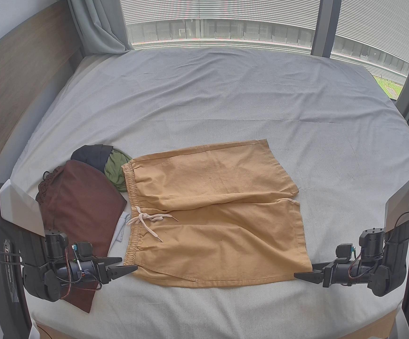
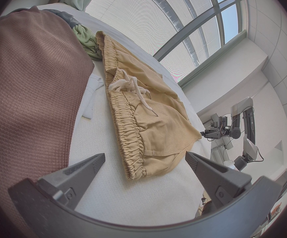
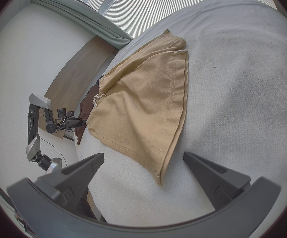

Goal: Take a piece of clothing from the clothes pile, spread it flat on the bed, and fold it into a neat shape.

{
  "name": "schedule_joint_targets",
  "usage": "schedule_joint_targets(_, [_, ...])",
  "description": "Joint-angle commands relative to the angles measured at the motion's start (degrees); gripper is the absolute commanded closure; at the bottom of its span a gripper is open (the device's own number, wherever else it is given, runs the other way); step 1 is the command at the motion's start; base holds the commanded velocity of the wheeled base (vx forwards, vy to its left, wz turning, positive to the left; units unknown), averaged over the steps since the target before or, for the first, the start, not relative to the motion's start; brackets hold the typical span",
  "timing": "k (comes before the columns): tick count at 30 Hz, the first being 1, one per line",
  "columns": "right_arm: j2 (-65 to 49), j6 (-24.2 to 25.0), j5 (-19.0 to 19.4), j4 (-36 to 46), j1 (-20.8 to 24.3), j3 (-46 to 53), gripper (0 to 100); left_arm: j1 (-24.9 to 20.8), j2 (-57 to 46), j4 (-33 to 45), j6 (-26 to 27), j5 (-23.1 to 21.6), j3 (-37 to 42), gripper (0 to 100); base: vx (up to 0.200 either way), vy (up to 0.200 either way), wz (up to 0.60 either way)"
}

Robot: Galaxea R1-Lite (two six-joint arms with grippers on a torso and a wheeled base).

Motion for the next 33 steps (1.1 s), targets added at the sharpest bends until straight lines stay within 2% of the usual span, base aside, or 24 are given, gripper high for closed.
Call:
schedule_joint_targets(1, [0.0, 0.0, 0.1, 0.0, -0.1, -0.6, 0, -0.2, 0.2, 0.0, -0.1, 0.1, -0.1, 0, 0.0, 0.0, 0.0])
schedule_joint_targets(13, [0.1, 0.0, 0.0, 0.0, 0.2, -0.9, 0, -1.3, 1.9, 0.0, 0.5, 0.1, 0.4, 0, 0.0, 0.0, 0.0])
schedule_joint_targets(14, [0.1, 0.1, 0.0, 0.0, 0.3, -1.0, 0, -1.4, 2.0, 0.0, 0.5, 0.1, 0.2, 100, 0.0, 0.0, 0.0])
schedule_joint_targets(33, [0.2, 0.0, 1.0, 0.0, 1.2, -0.4, 0, -2.0, 2.9, 0.0, 0.5, 0.1, -0.3, 100, 0.0, 0.0, 0.0])
